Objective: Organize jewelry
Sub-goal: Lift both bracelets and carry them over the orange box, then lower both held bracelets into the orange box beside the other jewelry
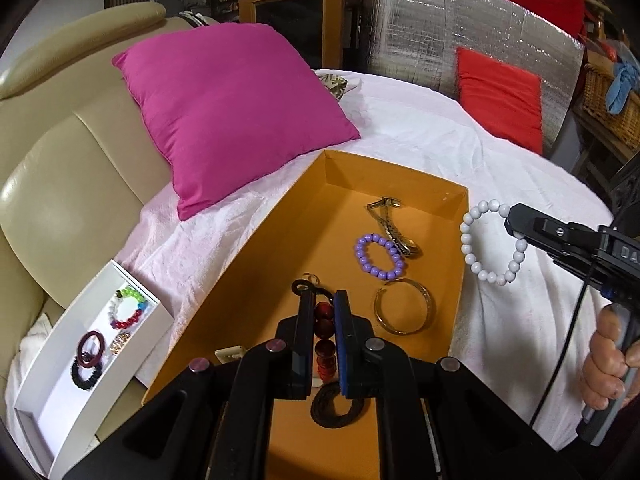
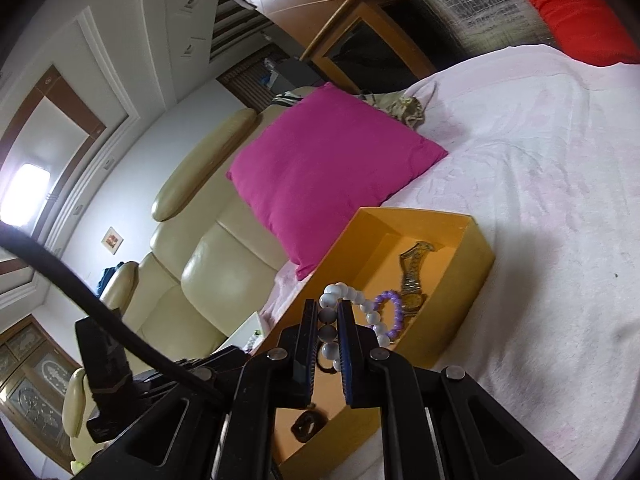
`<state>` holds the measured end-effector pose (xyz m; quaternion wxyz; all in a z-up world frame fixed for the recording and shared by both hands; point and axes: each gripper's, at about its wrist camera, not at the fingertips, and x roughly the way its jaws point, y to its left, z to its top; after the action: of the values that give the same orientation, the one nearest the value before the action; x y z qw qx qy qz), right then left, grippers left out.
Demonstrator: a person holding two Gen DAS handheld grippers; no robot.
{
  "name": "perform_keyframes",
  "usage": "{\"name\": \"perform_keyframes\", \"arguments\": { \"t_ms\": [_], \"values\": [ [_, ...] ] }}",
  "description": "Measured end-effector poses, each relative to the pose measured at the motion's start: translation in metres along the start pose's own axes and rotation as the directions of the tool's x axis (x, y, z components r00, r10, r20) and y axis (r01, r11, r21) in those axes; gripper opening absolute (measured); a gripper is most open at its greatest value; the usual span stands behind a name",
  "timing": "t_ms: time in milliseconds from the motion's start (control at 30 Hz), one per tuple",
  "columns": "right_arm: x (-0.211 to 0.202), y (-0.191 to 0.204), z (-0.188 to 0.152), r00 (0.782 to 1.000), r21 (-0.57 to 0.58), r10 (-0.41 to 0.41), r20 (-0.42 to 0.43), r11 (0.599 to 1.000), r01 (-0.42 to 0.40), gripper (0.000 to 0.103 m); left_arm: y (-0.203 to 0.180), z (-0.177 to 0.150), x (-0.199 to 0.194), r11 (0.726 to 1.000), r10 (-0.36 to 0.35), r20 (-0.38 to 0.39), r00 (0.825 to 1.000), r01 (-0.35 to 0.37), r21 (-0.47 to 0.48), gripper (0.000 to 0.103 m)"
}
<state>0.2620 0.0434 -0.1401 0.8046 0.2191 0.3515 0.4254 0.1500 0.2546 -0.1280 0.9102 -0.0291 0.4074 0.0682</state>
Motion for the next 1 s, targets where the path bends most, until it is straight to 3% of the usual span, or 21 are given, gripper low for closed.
{"name": "perform_keyframes", "arguments": {
  "t_ms": [400, 1000],
  "values": [
    [0.025, 0.019, -0.011, 0.997, -0.037, 0.042, -0.057, 0.998, -0.044, 0.011, 0.001, -0.001, 0.004, 0.994, 0.112, -0.004, 0.994, -0.112, 0.016, 0.01],
    [0.049, 0.028, -0.022, 0.991, -0.055, 0.064, -0.117, 0.996, -0.07, 0.011, 0.005, 0.024, 0.019, 0.982, 0.176, 0.006, 0.984, -0.176, 0.065, 0.01]
  ]
}}
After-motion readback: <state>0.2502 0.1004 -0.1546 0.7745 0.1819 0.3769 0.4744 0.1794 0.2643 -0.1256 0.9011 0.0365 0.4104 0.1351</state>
